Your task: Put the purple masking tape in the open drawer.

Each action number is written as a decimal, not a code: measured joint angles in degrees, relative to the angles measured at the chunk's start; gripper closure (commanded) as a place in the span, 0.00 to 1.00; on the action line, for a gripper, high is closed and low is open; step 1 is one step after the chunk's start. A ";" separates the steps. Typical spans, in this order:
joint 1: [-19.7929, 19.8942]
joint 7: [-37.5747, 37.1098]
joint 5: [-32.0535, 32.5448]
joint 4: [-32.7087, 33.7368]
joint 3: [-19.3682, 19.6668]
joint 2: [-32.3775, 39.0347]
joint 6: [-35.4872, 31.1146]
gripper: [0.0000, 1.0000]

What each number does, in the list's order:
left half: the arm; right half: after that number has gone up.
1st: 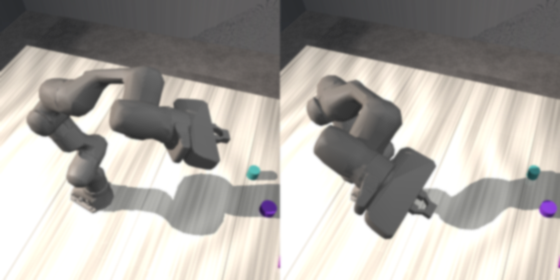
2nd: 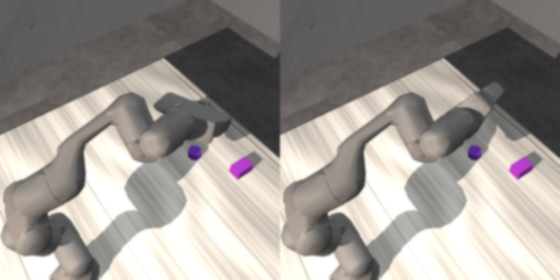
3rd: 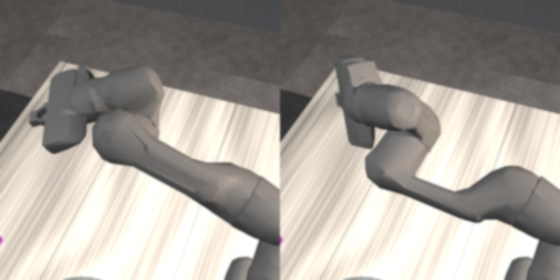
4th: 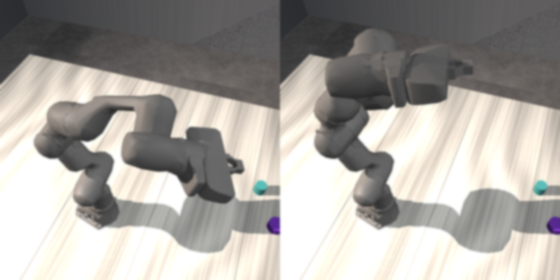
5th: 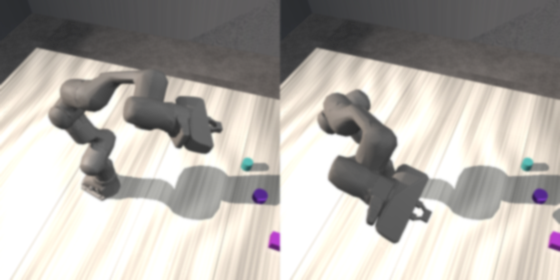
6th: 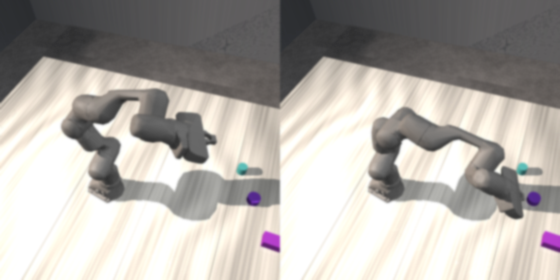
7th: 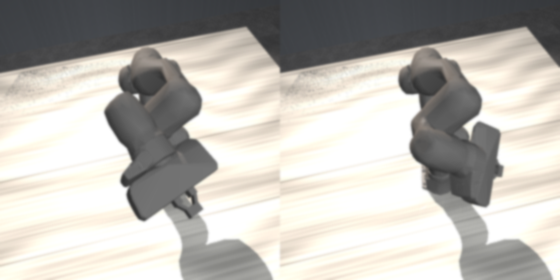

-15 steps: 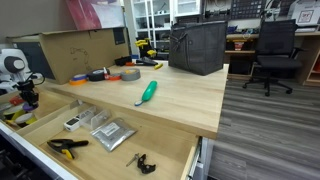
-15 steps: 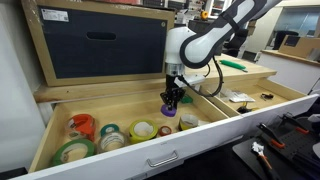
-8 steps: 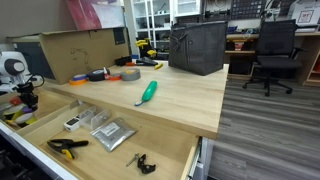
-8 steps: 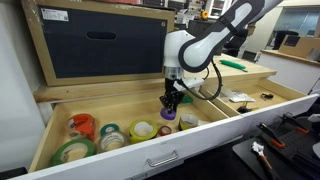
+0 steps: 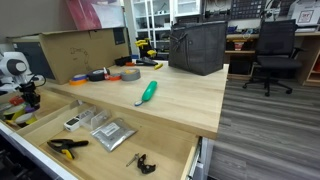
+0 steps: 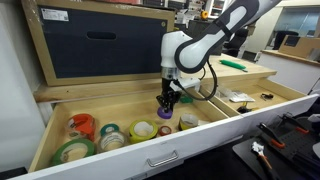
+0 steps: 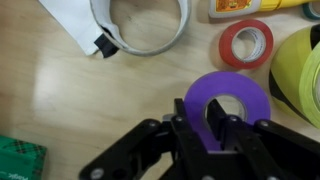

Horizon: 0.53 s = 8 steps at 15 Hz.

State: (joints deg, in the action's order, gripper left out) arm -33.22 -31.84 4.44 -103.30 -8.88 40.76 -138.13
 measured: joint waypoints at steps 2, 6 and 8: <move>-0.22 0.02 0.00 0.81 0.03 0.78 0.01 0.93; -0.67 0.06 0.00 2.19 0.24 2.81 0.01 0.93; -1.10 0.08 0.00 2.70 0.76 3.78 0.02 0.93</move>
State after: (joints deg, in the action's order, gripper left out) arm -34.32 -31.76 4.44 -100.60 -8.12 44.54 -138.10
